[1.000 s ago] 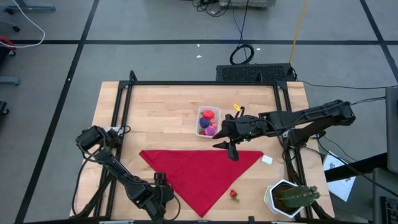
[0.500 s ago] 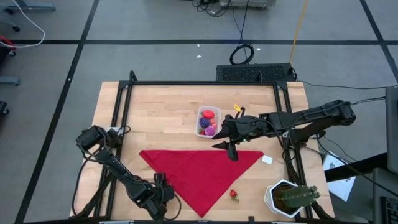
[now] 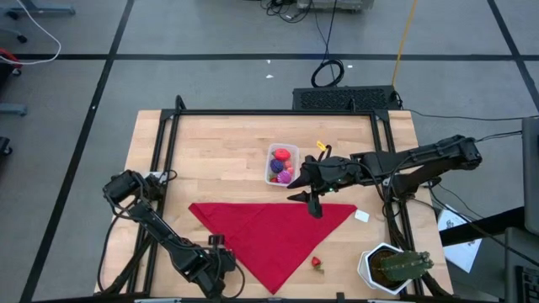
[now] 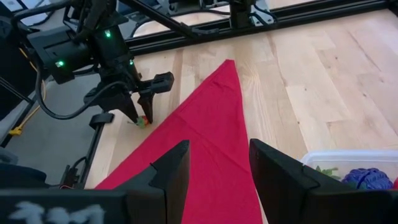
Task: Pick and placing Produce into tupperware
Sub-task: Put the left red strawberry into the transparent bin
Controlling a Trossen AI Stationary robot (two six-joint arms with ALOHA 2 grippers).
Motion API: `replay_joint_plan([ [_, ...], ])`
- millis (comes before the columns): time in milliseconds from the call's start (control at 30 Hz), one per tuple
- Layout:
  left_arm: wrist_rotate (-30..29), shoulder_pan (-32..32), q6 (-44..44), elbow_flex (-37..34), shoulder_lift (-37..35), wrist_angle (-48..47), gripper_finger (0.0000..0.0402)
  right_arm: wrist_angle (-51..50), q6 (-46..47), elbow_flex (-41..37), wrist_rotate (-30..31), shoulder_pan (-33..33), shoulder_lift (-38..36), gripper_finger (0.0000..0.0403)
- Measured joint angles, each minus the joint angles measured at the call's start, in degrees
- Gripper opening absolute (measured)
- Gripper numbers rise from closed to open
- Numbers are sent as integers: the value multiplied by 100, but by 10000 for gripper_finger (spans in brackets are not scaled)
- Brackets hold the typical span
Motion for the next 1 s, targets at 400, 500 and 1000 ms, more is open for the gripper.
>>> replay_joint_plan([
  [400, 85, 13, -95, 138, -111, -257, 123, 236, -2, 0, -2, 0, 0, 157],
  [500, 128, 7, -173, 234, -157, -552, 123, 321, -9, 0, -2, -1, 0, 157],
  [1000, 133, 260, -183, 404, -376, -818, 124, 564, -231, 0, -1, -15, -264, 157],
])
